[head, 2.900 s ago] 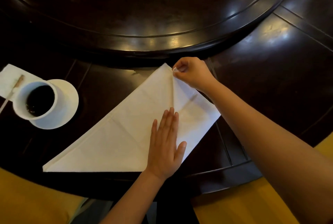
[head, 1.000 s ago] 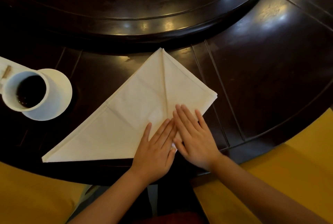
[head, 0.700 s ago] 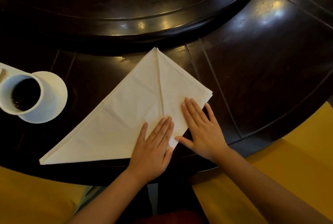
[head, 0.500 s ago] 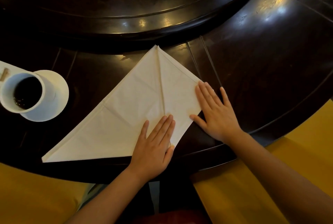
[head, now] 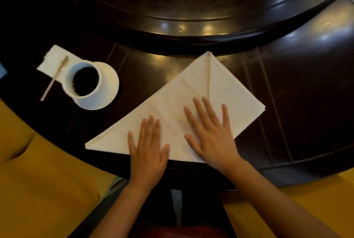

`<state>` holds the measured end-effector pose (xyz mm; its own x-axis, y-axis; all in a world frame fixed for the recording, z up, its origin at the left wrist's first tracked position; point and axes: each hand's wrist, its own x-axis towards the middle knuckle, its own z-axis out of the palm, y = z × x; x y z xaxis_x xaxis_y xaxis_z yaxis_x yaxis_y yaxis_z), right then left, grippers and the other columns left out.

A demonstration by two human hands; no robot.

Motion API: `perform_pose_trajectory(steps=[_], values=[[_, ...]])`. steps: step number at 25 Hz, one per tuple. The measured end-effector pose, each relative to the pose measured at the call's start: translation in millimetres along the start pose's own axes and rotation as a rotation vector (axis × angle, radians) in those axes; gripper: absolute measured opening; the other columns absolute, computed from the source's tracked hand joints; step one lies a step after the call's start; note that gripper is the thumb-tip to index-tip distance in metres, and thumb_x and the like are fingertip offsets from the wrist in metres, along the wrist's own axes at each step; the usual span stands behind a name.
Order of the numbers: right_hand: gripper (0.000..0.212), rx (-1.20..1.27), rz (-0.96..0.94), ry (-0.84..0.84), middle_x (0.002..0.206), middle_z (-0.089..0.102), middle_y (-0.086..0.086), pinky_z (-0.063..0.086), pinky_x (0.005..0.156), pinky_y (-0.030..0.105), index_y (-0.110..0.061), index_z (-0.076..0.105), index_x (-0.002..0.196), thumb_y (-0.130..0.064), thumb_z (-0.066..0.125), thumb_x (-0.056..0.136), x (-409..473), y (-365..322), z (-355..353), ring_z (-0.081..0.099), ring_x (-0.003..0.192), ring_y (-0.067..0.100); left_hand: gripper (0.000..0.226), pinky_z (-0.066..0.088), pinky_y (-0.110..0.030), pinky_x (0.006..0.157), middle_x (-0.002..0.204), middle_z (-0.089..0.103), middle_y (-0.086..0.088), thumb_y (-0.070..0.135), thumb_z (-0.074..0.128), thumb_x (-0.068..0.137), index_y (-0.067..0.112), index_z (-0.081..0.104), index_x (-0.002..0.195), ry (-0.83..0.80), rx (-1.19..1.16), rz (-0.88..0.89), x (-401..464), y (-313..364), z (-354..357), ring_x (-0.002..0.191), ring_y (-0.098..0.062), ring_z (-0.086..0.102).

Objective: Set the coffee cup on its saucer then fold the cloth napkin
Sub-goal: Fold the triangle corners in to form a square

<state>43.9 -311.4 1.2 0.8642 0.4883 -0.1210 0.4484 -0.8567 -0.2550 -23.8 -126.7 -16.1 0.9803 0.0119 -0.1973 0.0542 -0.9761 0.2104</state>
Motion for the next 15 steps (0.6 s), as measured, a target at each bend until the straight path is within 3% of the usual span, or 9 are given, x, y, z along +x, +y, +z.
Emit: perform_pose_trajectory(steps=[3,6,8,11,15], values=[[0.065,-0.016,-0.087,-0.157,0.156,-0.015,0.002,-0.021,0.110,0.050,-0.030,-0.008,0.146,-0.056,0.020,0.093,19,-33,16,-0.021,0.141,0.021,0.067,0.007,-0.058,0.111,0.155,0.008,-0.009,0.046,0.020,0.091,0.011,0.008,0.146,-0.019,0.019,-0.217,-16,-48,-8,0.143,-0.024,0.007],[0.065,-0.070,-0.080,-0.178,0.157,-0.009,0.004,-0.015,0.112,0.053,-0.030,-0.007,0.147,-0.057,0.014,0.091,24,-35,26,-0.016,0.142,0.024,0.067,0.008,-0.058,0.109,0.154,0.015,-0.012,0.046,0.028,0.095,0.006,0.014,0.146,0.013,0.032,-0.334,-27,-80,-15,0.142,-0.026,0.012],[0.065,-0.071,-0.068,-0.182,0.157,-0.006,0.004,-0.010,0.113,0.054,-0.030,-0.004,0.147,-0.058,0.013,0.091,24,-35,27,-0.012,0.143,0.024,0.063,0.020,-0.059,0.107,0.150,0.029,-0.016,0.039,0.044,0.095,0.003,0.026,0.144,0.060,0.008,-0.379,-30,-92,-23,0.139,-0.030,0.024],[0.066,-0.072,-0.072,-0.162,0.157,-0.003,0.004,-0.007,0.113,0.055,-0.029,-0.003,0.147,-0.058,0.016,0.092,25,-36,29,-0.009,0.143,0.024,0.056,0.047,-0.048,0.081,0.122,0.053,-0.020,0.028,0.067,0.083,0.005,0.049,0.131,0.139,-0.052,-0.365,-28,-104,-35,0.112,-0.034,0.048],[0.066,-0.058,-0.070,-0.149,0.157,-0.001,0.005,-0.007,0.113,0.055,-0.028,-0.002,0.147,-0.058,0.018,0.092,25,-38,29,-0.008,0.144,0.024,0.040,0.043,-0.027,0.065,0.097,0.054,-0.009,0.026,0.074,0.077,0.008,0.059,0.110,0.113,-0.264,-0.501,-17,-118,-49,0.091,-0.026,0.052]])
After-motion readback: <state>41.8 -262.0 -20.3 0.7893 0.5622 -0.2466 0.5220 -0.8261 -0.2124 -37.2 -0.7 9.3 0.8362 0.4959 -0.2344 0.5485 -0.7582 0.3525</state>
